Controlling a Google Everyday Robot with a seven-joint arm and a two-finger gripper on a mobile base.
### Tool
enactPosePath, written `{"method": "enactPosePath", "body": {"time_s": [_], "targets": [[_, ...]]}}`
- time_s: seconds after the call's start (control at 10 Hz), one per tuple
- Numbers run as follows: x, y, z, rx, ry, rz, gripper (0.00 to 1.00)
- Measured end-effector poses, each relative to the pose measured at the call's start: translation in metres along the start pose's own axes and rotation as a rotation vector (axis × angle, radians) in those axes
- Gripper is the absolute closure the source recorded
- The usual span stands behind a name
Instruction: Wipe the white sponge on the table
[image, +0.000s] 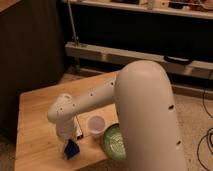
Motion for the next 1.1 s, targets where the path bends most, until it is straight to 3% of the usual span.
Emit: {"method": "enactPosePath", "body": {"time_s": [0.3, 0.7, 1.1], "targets": [[-0.007, 0.051, 0.023, -0.04, 0.03, -0.072, 0.77], [-0.068, 0.092, 0.027, -0.077, 0.024, -0.194, 0.77], [-0.131, 0.098, 0.024, -0.08, -0.001, -0.236, 0.77]]}}
